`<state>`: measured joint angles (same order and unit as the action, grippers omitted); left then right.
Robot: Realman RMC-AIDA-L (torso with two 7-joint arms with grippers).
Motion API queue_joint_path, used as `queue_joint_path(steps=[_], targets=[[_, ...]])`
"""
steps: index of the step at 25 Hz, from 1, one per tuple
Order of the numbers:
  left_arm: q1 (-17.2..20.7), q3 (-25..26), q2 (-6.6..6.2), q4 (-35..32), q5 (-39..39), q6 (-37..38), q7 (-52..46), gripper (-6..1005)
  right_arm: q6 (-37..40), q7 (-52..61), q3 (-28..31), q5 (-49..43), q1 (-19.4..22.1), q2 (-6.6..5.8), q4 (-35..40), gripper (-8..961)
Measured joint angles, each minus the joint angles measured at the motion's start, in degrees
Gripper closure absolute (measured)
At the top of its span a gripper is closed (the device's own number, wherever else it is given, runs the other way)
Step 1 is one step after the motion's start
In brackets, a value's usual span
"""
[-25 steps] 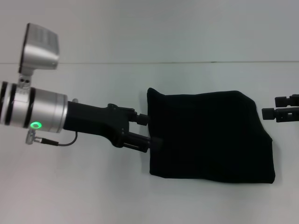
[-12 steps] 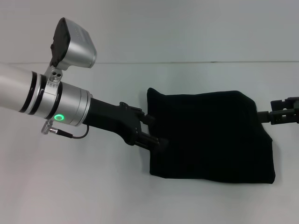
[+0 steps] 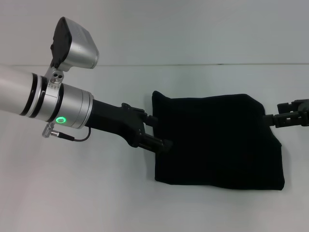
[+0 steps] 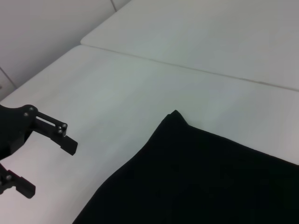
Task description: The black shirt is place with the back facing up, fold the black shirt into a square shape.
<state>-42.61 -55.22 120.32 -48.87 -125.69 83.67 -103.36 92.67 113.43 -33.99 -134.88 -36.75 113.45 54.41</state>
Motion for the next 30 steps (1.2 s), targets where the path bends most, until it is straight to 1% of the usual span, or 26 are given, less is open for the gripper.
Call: queue_joint_path(steps=[30], targets=[[0.1,0.1,0.00,0.1,-0.3,-1.0,0.0,140,-1.5,-0.3,0.3,0.3,-0.2,0.01,-0.8,50]])
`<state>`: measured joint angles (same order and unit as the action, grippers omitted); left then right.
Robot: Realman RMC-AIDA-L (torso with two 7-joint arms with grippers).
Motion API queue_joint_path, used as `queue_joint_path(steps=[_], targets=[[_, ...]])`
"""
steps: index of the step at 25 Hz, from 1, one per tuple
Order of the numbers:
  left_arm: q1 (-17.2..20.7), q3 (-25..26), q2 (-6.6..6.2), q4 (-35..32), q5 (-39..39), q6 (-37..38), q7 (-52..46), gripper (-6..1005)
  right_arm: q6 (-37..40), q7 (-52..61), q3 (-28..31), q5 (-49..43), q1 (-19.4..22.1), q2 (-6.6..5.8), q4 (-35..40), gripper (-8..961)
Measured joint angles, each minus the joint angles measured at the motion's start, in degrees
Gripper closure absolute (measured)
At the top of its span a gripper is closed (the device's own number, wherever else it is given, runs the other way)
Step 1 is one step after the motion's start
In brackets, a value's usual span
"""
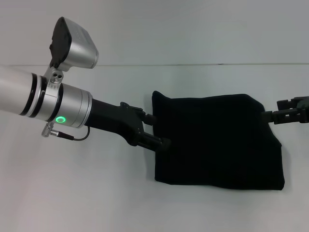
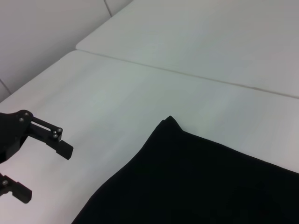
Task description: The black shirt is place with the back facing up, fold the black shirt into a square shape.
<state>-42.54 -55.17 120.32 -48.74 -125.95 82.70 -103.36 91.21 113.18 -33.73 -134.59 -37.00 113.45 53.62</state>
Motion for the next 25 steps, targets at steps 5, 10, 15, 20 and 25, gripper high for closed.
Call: queue_joint_path(steps=[5,10,15,20,25], targets=[[-0.1,0.0,0.00,0.0,0.0,0.0,0.0,139,0.0,-0.2,0.2,0.0,0.0,0.00,-0.1,50],[-0.2,0.1,0.01,0.1,0.0,0.0,0.0,139,-0.8,-0.3,-0.1,0.0,0.2,0.00,-0.8,50],[0.1,0.2,0.15,0.2,0.0,-0.6,0.0,139,-1.2,-0.4,-0.1,0.0,0.5,0.00,-1.6,51],[0.1,0.2,0.20,0.2,0.0,-0.6,0.0,139,-1.3,-0.6,0.1,0.0,0.6,0.00,-1.6,50],[0.2,0.2,0.28,0.2,0.0,-0.6,0.0,139,-1.4,-1.0,0.2,0.0,0.5,0.00,-2.3,50]])
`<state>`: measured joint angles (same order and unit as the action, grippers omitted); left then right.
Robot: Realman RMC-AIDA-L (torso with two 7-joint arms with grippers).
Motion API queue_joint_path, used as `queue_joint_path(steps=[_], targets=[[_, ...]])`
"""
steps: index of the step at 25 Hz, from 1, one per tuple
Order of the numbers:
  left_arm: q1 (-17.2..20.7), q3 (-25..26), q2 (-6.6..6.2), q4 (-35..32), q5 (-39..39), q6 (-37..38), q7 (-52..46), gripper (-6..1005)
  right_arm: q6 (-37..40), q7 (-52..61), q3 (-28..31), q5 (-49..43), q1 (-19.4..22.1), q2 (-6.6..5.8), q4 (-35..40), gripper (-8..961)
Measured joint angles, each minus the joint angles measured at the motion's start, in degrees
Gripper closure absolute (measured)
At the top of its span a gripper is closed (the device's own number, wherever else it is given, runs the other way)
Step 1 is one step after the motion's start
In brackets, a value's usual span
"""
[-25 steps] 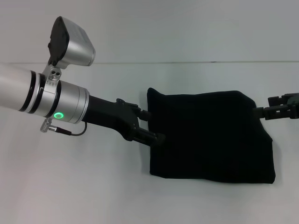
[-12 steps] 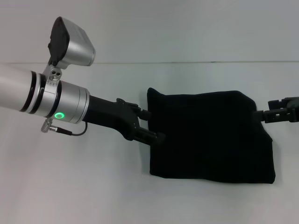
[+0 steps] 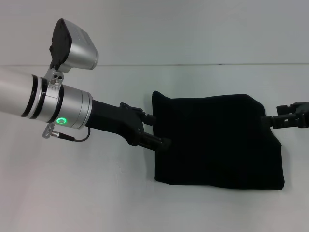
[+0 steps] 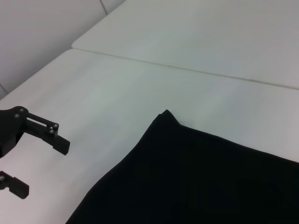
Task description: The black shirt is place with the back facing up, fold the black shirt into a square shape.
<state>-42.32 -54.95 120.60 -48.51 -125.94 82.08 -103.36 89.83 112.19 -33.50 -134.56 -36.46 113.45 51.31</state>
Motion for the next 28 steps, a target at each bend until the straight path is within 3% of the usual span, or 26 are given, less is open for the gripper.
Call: queue_joint_path(steps=[28], targets=[[0.1,0.1,-0.02,0.1,0.0,0.0,0.0,140,-0.3,-0.1,-0.1,0.0,-0.3,-0.09,-0.7,49]])
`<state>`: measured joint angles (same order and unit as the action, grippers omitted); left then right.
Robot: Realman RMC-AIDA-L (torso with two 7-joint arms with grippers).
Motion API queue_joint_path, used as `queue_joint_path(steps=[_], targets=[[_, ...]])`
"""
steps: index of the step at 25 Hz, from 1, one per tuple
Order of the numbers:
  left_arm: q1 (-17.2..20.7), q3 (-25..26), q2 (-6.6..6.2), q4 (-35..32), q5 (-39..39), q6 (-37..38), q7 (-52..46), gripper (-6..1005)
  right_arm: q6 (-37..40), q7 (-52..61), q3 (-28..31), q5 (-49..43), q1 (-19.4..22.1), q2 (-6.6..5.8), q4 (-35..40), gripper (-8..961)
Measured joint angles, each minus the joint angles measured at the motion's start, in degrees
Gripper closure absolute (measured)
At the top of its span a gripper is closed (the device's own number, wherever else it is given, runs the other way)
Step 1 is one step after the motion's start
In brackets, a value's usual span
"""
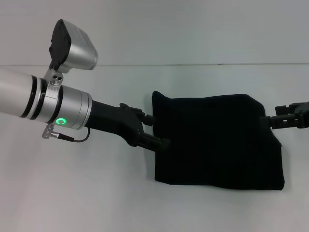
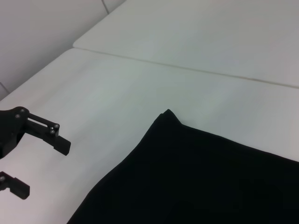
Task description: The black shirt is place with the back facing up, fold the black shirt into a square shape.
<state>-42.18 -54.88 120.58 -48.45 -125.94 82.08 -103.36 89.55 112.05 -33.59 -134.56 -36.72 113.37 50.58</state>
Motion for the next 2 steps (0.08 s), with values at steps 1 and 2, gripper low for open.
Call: queue_joint_path(steps=[1,2], targets=[[0.0,0.0,0.00,-0.1,0.0,-0.1,0.0,140,0.0,0.0,0.0,0.0,0.0,0.00,0.0,49],[0.0,0.1,0.00,-0.1,0.0,-0.2,0.0,140,0.0,0.0,0.1,0.0,0.0,0.00,0.0,49]])
